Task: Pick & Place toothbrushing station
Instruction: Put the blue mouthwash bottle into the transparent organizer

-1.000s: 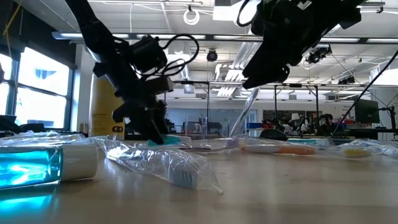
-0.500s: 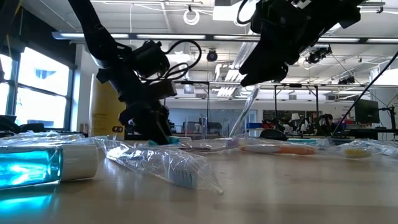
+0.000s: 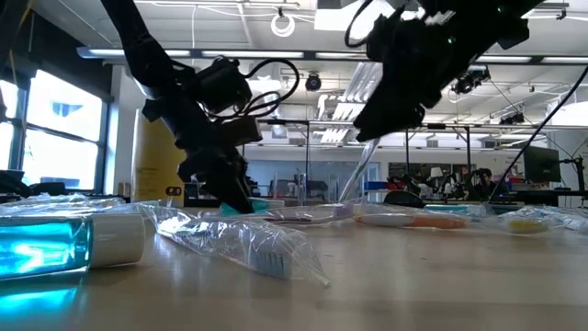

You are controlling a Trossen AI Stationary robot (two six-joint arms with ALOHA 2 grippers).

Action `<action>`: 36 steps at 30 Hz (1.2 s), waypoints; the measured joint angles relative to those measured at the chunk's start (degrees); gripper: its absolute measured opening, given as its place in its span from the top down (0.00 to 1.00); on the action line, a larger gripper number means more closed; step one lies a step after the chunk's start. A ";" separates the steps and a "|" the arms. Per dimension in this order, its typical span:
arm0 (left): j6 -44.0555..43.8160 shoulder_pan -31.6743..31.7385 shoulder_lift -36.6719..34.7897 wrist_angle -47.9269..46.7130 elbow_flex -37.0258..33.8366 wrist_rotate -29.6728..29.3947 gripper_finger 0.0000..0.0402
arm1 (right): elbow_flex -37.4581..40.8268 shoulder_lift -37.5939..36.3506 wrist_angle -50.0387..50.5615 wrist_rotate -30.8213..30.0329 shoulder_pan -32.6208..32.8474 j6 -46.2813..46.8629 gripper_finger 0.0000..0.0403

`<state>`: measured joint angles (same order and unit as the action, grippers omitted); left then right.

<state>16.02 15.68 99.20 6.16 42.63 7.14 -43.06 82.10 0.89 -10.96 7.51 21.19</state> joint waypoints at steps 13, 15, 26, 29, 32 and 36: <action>3.62 -11.75 -4.12 -2.16 -0.39 -22.78 0.81 | -0.08 9.28 -9.51 -8.56 -0.48 9.15 0.40; 5.27 -14.88 -4.85 -0.89 -0.35 -28.42 0.81 | 0.01 10.09 -12.85 -8.61 -0.51 9.22 0.40; 10.75 -29.53 -5.51 -0.09 6.83 -52.48 0.80 | -0.05 10.25 -22.15 -10.83 -0.55 0.67 0.38; 12.72 -31.87 -5.51 -0.23 8.25 -55.60 0.80 | -0.05 10.25 -22.08 -11.23 -0.36 -0.04 0.34; 13.76 -32.78 -5.53 -0.24 8.90 -56.01 0.80 | -0.05 10.25 -22.74 -11.02 -0.24 -0.08 0.27; 13.72 -32.59 -5.53 0.43 9.09 -55.96 0.80 | -0.05 10.25 -24.03 -6.80 -0.33 -2.39 0.21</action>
<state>29.73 -16.91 93.67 6.59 51.72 -48.82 -43.11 92.36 -23.14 -17.75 7.18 18.80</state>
